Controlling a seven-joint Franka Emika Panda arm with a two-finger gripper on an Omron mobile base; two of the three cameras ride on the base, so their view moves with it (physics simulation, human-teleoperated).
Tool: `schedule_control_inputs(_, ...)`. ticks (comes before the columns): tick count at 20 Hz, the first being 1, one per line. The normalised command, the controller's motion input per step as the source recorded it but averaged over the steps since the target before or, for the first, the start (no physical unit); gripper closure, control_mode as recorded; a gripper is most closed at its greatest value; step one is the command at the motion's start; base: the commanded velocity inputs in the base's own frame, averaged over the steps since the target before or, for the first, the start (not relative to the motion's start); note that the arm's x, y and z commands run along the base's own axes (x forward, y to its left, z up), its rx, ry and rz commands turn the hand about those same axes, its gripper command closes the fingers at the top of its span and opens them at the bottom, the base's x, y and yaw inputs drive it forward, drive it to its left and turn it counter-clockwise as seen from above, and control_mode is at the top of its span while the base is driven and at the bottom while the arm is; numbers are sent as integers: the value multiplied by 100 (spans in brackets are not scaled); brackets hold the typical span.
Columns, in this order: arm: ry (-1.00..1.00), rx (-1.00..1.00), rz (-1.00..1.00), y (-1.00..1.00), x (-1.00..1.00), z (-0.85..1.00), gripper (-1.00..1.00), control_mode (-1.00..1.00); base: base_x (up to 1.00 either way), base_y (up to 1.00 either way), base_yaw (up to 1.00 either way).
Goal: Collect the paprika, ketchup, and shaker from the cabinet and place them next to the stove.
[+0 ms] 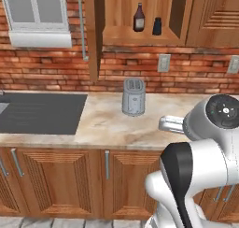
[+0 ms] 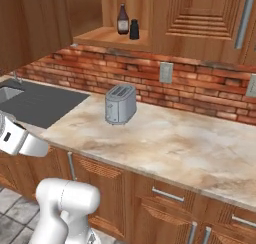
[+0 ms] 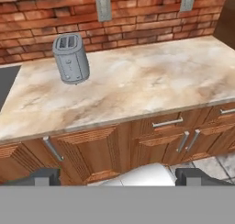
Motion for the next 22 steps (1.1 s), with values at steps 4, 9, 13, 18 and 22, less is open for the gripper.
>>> schedule_control_inputs(4, 0, 0, 0, 0, 0, 0, -100, 100, 68, -29, 0)
schedule_control_inputs(9, 0, 0, 0, 0, 0, 0, -100, 100, 67, -8, 0)
schedule_control_inputs(13, 0, 0, 0, 0, 0, 0, -100, 100, 67, 0, -4)
schedule_control_inputs(18, 0, 0, 0, 0, 0, 0, -100, 100, 61, 21, -16)
schedule_control_inputs(22, 0, 0, 0, 0, 0, 0, -100, 100, 56, 50, -23)
